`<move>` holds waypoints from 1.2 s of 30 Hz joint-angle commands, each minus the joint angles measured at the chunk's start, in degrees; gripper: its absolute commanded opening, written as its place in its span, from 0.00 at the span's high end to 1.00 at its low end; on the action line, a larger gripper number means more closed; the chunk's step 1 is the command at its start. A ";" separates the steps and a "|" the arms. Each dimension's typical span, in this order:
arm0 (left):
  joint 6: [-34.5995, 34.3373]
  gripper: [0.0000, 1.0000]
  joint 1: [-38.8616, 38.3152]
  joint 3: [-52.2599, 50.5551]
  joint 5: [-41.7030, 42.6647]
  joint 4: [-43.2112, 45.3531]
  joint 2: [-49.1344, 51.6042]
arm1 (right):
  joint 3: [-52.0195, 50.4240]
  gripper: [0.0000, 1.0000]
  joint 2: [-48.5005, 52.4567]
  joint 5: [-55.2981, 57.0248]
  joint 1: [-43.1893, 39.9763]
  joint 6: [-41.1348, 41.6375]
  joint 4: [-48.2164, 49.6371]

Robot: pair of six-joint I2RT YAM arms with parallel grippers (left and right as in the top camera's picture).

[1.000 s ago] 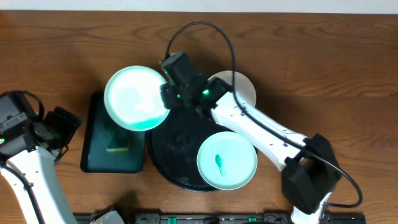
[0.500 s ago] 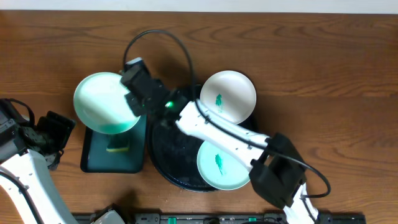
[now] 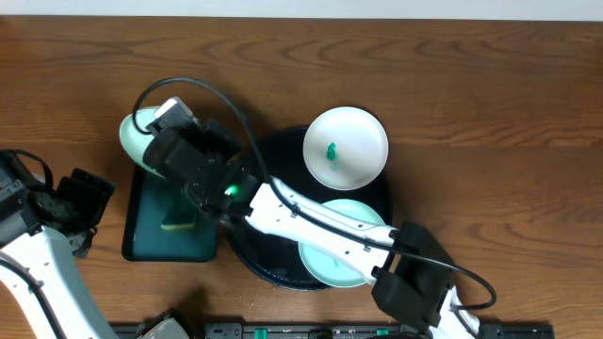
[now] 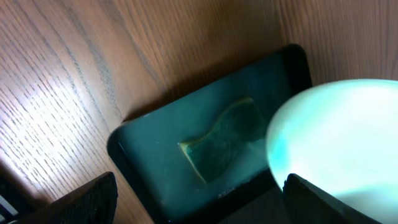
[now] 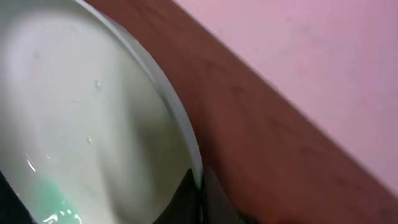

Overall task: Clean dirty plates on tray and stack at the side
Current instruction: 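Swing the plate over the water tray with the right gripper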

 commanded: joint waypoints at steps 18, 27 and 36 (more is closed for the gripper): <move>-0.22 0.14 0.46 1.51 0.31 -0.22 -0.35 | 1.62 0.99 0.02 18.32 3.32 -20.06 7.61; -0.24 0.14 0.46 1.49 1.33 -0.15 -0.35 | 1.62 0.99 0.02 20.63 3.32 -24.20 8.83; -0.22 0.14 0.46 1.49 1.33 -0.13 -0.33 | 1.62 0.99 0.20 21.31 3.04 -24.63 9.09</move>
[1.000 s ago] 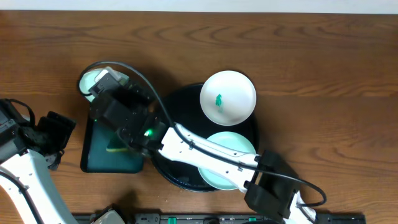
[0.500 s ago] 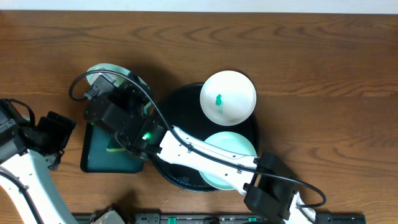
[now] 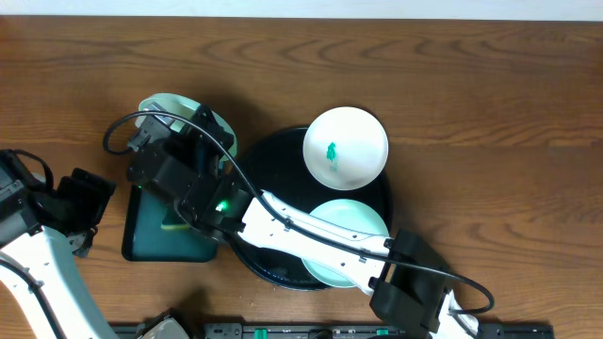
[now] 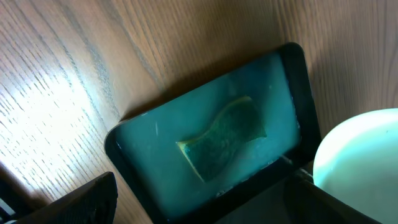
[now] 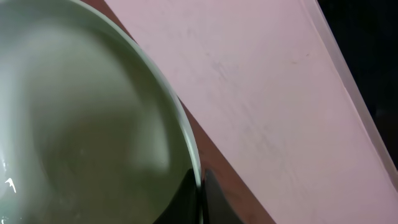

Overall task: Clean dirty plates on tray and stack at the side
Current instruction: 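Swing the plate over the water tray with the right gripper, then carry the plate to the table's upper right with the right gripper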

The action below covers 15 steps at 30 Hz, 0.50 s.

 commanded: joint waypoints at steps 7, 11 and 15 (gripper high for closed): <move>-0.07 0.14 0.46 1.49 0.81 0.02 -0.28 | 1.51 0.99 0.48 2.19 0.24 9.27 -7.34; -0.09 0.14 0.46 1.49 0.81 0.04 -0.28 | 1.51 0.99 0.48 -12.26 -3.76 32.24 -21.79; -0.09 0.14 0.46 1.49 0.76 0.31 -0.28 | 2.29 0.99 0.20 -30.14 -9.53 45.75 -27.19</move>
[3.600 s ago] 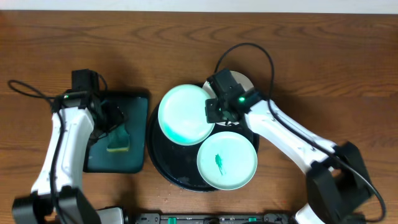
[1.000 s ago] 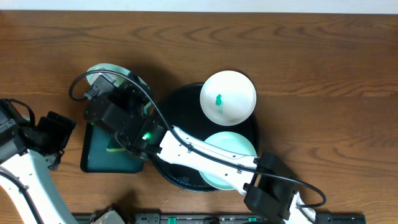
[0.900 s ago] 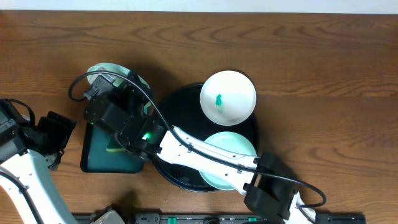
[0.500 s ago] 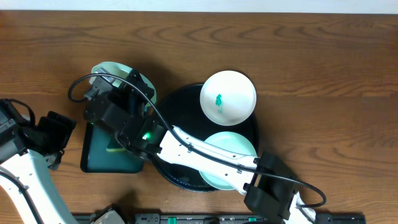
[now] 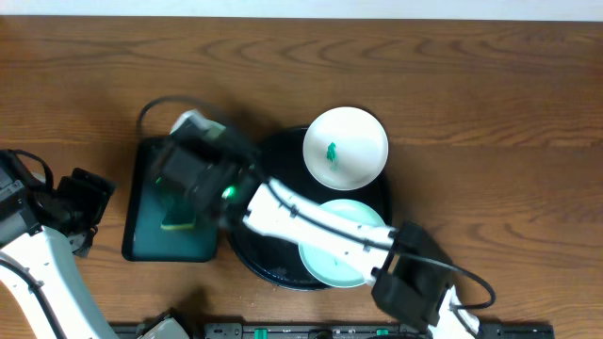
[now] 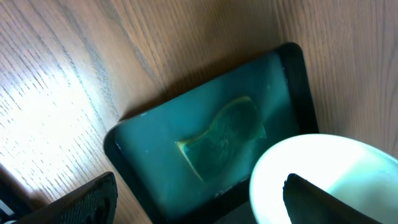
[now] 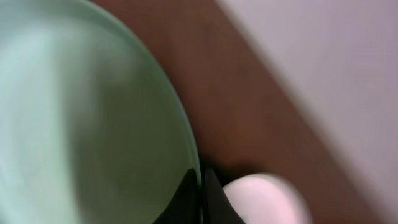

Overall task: Clean dirty plates on tray and stack at the side
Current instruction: 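Carry the plate to the table's upper right with the right gripper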

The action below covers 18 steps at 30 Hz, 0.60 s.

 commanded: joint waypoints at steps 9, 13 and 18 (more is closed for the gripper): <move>-0.09 0.14 0.42 1.49 0.50 0.20 -0.28 | 1.95 0.99 -5.35 -40.06 -20.17 31.82 -3.54; -0.09 0.14 0.42 1.49 0.50 0.20 0.07 | 1.95 0.99 -8.37 -51.54 -28.04 31.82 -4.00; -0.07 0.14 0.37 1.31 0.50 0.17 1.40 | 1.95 0.99 -11.56 -55.89 -41.27 31.54 -10.40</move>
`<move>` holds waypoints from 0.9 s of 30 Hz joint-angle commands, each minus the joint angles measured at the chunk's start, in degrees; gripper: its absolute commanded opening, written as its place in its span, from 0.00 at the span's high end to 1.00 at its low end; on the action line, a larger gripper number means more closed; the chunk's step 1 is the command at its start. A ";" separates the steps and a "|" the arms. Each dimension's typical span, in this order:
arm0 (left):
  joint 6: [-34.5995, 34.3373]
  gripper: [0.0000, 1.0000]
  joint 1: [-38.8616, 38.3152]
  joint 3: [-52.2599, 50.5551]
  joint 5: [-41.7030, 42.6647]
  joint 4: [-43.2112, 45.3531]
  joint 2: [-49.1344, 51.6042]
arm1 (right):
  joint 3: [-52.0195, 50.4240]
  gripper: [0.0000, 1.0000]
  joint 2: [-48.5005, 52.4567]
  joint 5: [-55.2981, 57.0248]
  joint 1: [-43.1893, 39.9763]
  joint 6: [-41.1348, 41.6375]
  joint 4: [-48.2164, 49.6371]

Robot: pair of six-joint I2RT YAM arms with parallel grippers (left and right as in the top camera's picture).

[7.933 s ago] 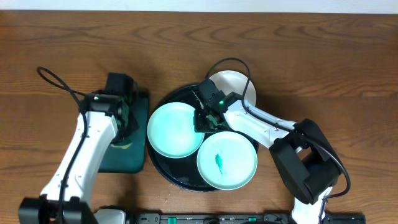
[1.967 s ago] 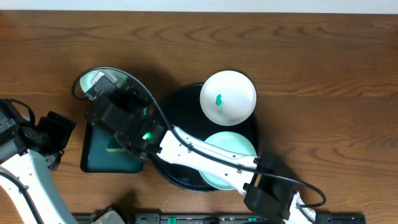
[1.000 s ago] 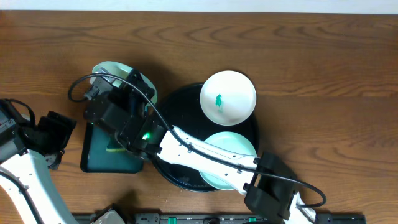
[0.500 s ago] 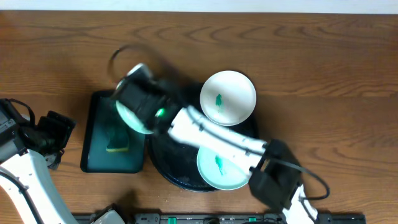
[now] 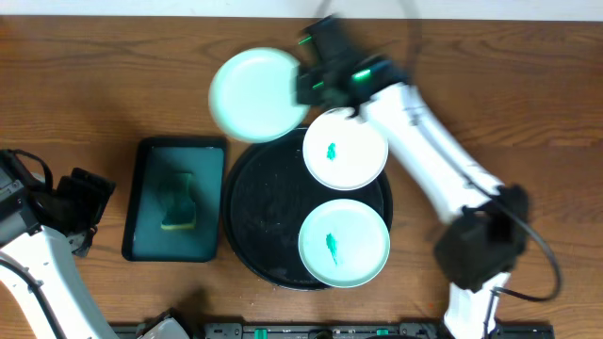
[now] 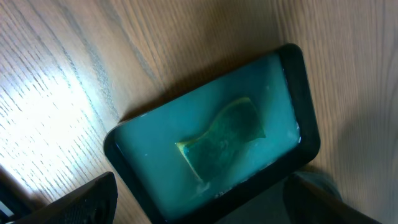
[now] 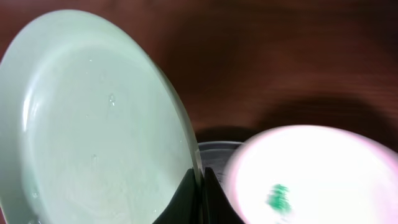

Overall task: Clean dirty plates on tray and stack at the side
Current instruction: 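Carry the plate to the table's upper right with the right gripper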

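Note:
My right gripper [image 5: 307, 83] is shut on the rim of a pale green plate [image 5: 252, 94], held above the table's far side beyond the round black tray [image 5: 256, 218]. In the right wrist view the gripper [image 7: 200, 182] pinches that plate [image 7: 93, 130], whose face shows droplets and no stain. A white plate [image 5: 345, 148] with a green smear and a pale green plate [image 5: 344, 243] with a green smear lie on the round tray. The white plate [image 7: 311, 168] also shows beside the held one. My left gripper [image 5: 83, 201] stands open at the left, apart from everything.
A dark rectangular tray [image 5: 144, 235] left of the round tray holds a green sponge [image 5: 176, 201]. The left wrist view looks down on that tray [image 6: 305, 118] and sponge [image 6: 221, 140], with the open left gripper [image 6: 202, 196] above its near edge. Bare wooden table surrounds both trays.
My right gripper, still shut on the pale green plate, has moved from over the sponge tray to the table's far side, beyond the round tray. The left arm has not moved.
The right gripper held the pale green plate at the sponge tray's far left corner, then just beyond that tray's far edge, then over the sponge tray. Now the plate hangs at the back, beside the white plate. The left gripper stayed open throughout.

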 commanded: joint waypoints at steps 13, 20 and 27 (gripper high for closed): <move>1.84 0.14 -7.54 0.57 -3.02 2.43 10.45 | 0.83 0.99 0.00 -11.76 -46.93 -7.98 -17.29; 1.81 0.14 -19.26 0.57 -8.59 3.74 15.28 | 0.09 0.99 4.85 -8.37 -57.90 -8.13 -18.82; 1.86 0.14 -27.47 0.57 -11.96 5.05 17.77 | 0.09 0.99 12.13 -7.32 -63.76 -9.86 -19.82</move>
